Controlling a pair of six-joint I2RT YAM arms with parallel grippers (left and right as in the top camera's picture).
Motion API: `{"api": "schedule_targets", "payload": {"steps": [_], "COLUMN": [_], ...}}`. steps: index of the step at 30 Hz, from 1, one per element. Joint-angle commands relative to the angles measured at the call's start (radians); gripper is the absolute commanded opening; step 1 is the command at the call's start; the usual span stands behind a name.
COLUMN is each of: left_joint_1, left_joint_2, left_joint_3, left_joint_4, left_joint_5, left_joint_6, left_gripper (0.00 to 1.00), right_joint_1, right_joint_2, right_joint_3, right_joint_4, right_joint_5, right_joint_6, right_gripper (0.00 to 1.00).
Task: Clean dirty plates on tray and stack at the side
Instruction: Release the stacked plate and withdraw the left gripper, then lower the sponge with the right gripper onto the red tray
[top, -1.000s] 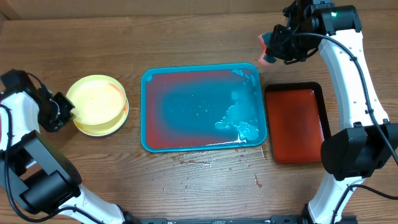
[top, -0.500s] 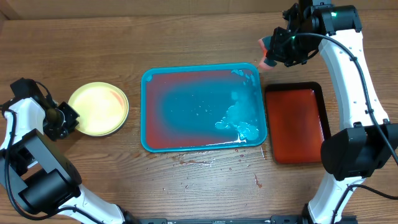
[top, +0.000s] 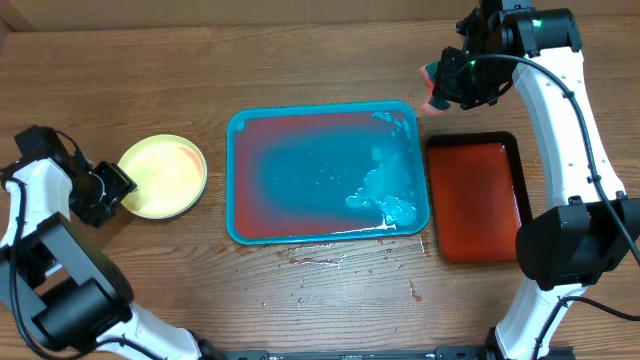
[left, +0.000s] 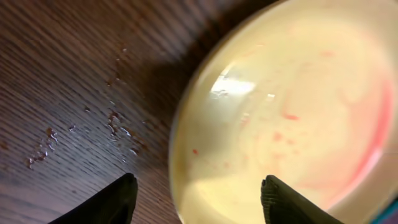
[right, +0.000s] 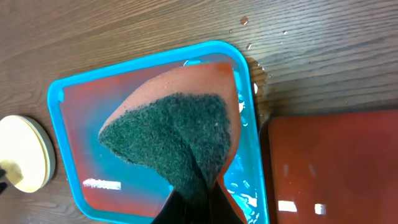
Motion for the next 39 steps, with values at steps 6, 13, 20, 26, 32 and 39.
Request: {"api": "schedule_targets", "payload": {"steps": [6,13,20,26,32,39], "left_joint_1": [-0.069,-0.143,-0.222,-0.282,-0.282,-0.282], "left_joint_2": [-0.316,-0.454,-0.459,-0.459,-0.459,-0.459], "left_joint_3": [0.0,0.0,0.0,0.0,0.0,0.0], "left_joint_4": [-0.002,-0.017,-0.078,-0.115,-0.159,-0.208], "left_joint_5": [0.082,0.085,0.13,0.127,0.127,0.127], "left_joint_6": [0.024,0.041,0.065,0.094,0.12,0.121], "left_gripper": [1.0,1.0,1.0,1.0,1.0,1.0], "right_joint_1": [-0.003,-0.003,-0.003,-0.003,-0.003,0.002], "right_joint_2": [-0.014,-0.014,-0.014,-0.014,-0.014,-0.014], "right_joint_3": [0.008,0.008,0.008,0.008,0.008,0.006], "right_joint_4": [-0.029,-0.08,-0.15,-0.232,-0.292,-0.312], "right_joint_5": [0.006,0.058,0.059,0.09,0.092,0.05], "right_joint_6": [-0.029,-0.029,-0.029,-0.029,-0.028,-0.024], "right_gripper": [0.04,0.04,0.04,0.04,0.04,0.04]}}
